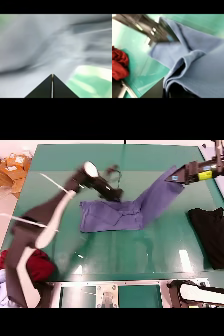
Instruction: Fold the shirts.
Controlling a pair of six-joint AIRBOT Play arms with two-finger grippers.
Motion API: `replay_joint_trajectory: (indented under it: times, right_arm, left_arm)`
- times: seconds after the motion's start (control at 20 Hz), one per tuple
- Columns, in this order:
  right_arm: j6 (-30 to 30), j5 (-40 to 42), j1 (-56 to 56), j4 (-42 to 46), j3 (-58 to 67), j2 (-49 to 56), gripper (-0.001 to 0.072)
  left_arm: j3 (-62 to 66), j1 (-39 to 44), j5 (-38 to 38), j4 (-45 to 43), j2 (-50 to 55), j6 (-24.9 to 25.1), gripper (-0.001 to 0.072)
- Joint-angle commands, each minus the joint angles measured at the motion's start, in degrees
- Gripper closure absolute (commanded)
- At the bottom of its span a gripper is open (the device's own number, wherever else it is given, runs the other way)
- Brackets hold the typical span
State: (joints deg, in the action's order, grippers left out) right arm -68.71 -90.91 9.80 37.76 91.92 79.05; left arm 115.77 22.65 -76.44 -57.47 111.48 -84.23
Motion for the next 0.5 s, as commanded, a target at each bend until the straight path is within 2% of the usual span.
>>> replay_joint_trajectory:
  times: [0.0, 0.2, 0.3, 0.35, 0.4, 0.45]
  right_arm:
    - [-3.4, 10.1, -11.2, -0.7, 0.0, 0.5, 0.0692]
    - [-4.8, 25.5, -29.5, -0.6, 0.0, 8.1, 0.0692]
    - [-4.8, 34.5, -38.6, -0.5, 0.0, 16.0, 0.0691]
    - [-4.8, 39.6, -42.6, -1.5, 0.1, 20.1, 0.0667]
    - [-4.7, 45.9, -46.6, -4.4, 0.1, 24.5, 0.0594]
    - [-4.3, 51.3, -49.6, -5.9, 0.4, 28.1, 0.0415]
  left_arm:
    - [0.0, -9.3, -8.9, -13.9, -10.0, -1.2, 0.0684]
    - [0.1, -17.0, -10.9, -14.1, -15.5, 1.2, 0.0684]
    - [0.1, -19.3, -11.8, -14.1, -16.3, 3.1, 0.0684]
    - [0.0, -20.3, -12.2, -14.1, -16.3, 3.9, 0.0684]
    - [0.0, -21.2, -12.6, -14.2, -16.3, 3.9, 0.0684]
    - [0.0, -21.9, -12.9, -14.1, -16.3, 3.9, 0.0684]
